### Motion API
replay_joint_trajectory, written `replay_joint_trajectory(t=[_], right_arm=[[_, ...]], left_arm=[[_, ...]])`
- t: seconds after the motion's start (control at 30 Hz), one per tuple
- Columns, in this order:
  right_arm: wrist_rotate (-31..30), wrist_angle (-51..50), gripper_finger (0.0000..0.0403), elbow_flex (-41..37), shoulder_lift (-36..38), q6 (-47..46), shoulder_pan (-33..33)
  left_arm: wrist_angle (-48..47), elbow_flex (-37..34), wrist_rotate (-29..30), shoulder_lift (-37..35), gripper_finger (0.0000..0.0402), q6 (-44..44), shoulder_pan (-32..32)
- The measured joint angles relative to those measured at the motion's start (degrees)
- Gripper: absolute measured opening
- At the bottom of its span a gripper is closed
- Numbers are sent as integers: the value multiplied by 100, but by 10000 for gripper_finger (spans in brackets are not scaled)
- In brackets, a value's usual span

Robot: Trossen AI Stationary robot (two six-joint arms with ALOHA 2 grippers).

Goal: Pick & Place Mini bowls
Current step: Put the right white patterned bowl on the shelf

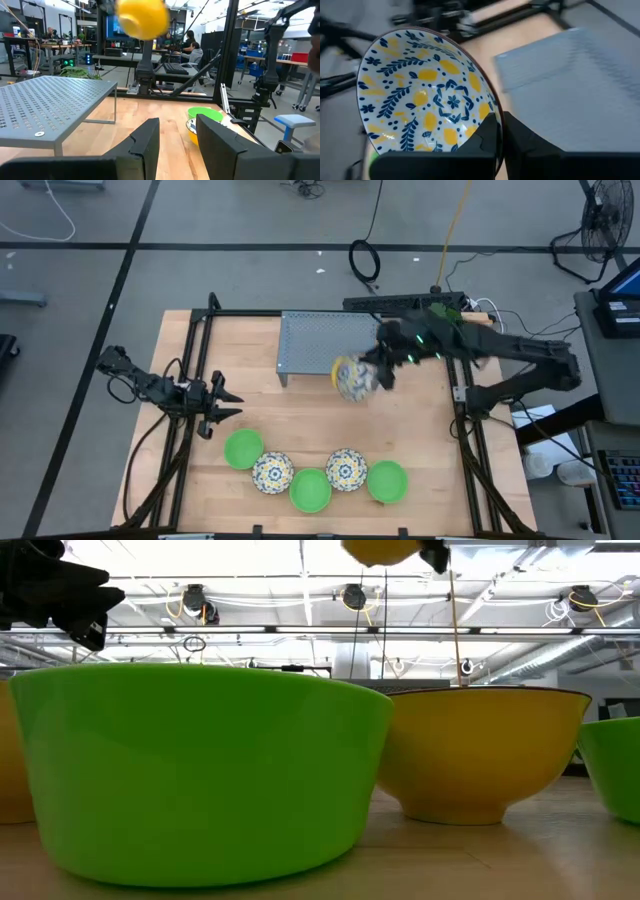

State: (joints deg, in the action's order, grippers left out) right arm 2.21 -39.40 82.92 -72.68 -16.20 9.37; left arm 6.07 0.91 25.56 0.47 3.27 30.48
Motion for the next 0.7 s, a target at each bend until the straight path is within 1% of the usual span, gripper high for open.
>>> replay_joint_trajectory(t=[0.13,0.23,0.3,0.37,0.53,0.7], right_arm=[[503,-1154,0,1225,-884,86,834],[1033,-1829,0,1670,-1387,96,1416],[1317,-2078,0,1778,-1622,98,1768],[1440,-2291,0,1783,-1773,154,2090],[1400,-2536,0,1785,-1993,312,2752],[1413,-2534,0,1731,-2010,321,3065]], left_arm=[[5,0,0,0,131,0,-2],[6,0,0,0,131,0,0],[4,0,0,0,131,0,0],[5,0,1,0,131,0,-2],[2,0,0,0,131,0,-1],[4,0,0,0,131,0,0]])
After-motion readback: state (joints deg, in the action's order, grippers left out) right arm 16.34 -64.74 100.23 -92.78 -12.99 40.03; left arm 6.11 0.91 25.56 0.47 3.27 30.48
